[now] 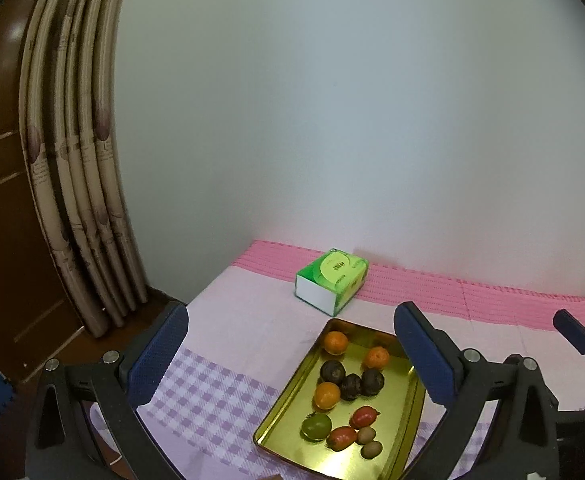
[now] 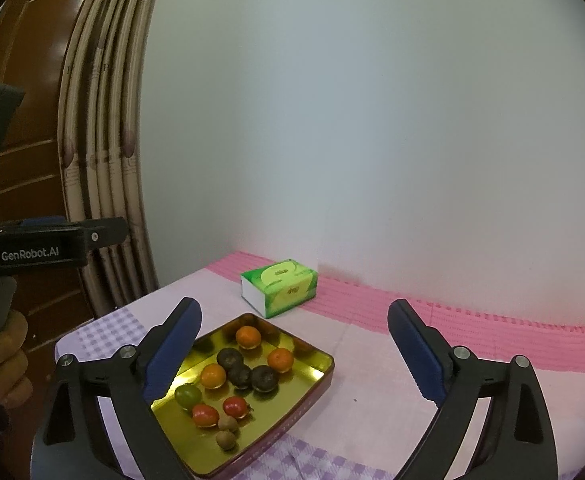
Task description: Organize fruits
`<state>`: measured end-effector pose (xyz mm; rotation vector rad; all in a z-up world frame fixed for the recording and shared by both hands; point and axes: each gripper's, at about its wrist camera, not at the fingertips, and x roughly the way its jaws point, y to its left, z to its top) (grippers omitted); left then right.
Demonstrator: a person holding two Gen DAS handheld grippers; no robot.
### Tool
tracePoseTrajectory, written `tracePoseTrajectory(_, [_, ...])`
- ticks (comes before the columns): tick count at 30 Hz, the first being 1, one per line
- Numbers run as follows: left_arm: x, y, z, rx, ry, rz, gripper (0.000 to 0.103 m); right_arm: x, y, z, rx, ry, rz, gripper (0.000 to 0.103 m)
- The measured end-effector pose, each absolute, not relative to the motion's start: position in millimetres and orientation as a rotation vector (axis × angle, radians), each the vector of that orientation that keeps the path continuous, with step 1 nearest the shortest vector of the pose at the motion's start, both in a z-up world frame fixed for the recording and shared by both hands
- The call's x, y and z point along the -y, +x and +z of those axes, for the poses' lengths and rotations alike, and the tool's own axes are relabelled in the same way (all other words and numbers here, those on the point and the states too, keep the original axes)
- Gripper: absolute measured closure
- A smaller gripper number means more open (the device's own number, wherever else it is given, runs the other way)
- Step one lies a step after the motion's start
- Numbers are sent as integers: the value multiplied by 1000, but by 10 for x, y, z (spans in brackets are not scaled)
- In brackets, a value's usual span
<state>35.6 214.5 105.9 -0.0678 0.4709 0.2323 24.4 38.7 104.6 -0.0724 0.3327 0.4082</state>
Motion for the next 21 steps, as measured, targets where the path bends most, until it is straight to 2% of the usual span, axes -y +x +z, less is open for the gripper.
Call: tracePoseTrajectory(21, [-2143,436,925,-530,-61,184,0,-403,215,1027,-348,-92,403,6])
